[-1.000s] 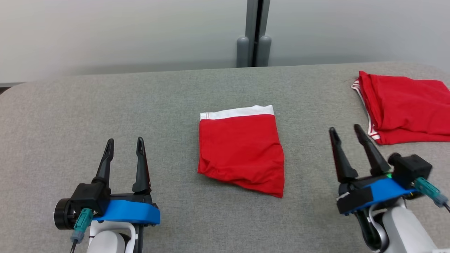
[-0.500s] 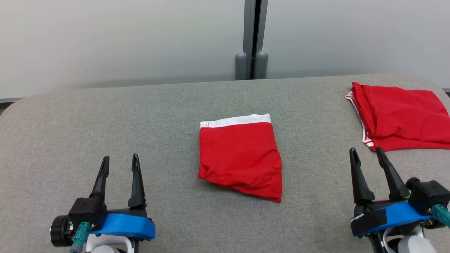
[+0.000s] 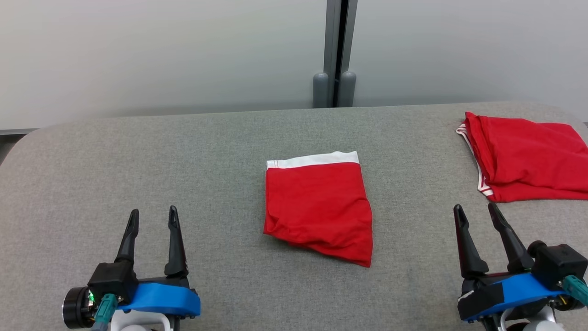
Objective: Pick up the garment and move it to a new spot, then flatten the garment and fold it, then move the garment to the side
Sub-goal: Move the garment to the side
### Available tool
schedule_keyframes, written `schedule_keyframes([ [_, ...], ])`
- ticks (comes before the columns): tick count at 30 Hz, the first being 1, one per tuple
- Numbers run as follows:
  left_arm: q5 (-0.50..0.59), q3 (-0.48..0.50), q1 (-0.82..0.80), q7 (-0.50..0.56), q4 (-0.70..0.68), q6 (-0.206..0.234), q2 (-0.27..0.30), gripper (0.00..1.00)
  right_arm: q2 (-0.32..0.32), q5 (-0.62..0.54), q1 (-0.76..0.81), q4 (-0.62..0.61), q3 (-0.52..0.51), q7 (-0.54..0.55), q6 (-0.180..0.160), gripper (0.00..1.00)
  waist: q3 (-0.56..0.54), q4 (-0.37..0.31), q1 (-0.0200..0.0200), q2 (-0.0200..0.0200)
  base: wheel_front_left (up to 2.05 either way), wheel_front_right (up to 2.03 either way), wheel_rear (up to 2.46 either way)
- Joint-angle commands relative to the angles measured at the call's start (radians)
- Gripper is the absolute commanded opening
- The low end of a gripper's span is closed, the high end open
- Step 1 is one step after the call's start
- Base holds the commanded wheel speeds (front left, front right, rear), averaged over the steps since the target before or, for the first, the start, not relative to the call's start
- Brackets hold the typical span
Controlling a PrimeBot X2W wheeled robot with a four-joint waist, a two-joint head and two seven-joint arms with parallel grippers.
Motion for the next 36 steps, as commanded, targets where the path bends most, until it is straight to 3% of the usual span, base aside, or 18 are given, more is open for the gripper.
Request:
schedule_keyframes([
  [1, -0.005, -0.002, 0.002, -0.003, -0.001, 0.004, 0.006, 1.0, 0.002, -0.007, 0.018, -0.005, -0.004, 0.004, 0.001, 1.0, 0.0, 0.0, 0.0001, 0.0, 0.0, 0.0, 0.0],
  [11, -0.008, -0.012, -0.011, -0.003, -0.009, 0.011, 0.009, 1.0, 0.003, -0.001, -0.003, -0.008, -0.012, 0.017, 0.001, 1.0, 0.013, 0.008, 0.0001, 0.0, 0.0, 0.0, 0.0],
  [22, -0.015, -0.034, -0.063, -0.001, -0.008, 0.009, 0.004, 1.0, -0.003, -0.028, -0.221, 0.041, 0.045, 0.068, 0.001, 1.0, 0.068, 0.067, 0.0001, 0.0, 0.0, 0.0, 0.0],
  [36, -0.032, -0.084, -0.133, -0.002, -0.008, 0.014, -0.013, 1.0, -0.062, -0.05, -0.423, 0.348, 0.06, 0.105, 0.001, 1.0, 0.199, 0.2, 0.0001, 0.0, 0.0, 0.0, 0.0],
])
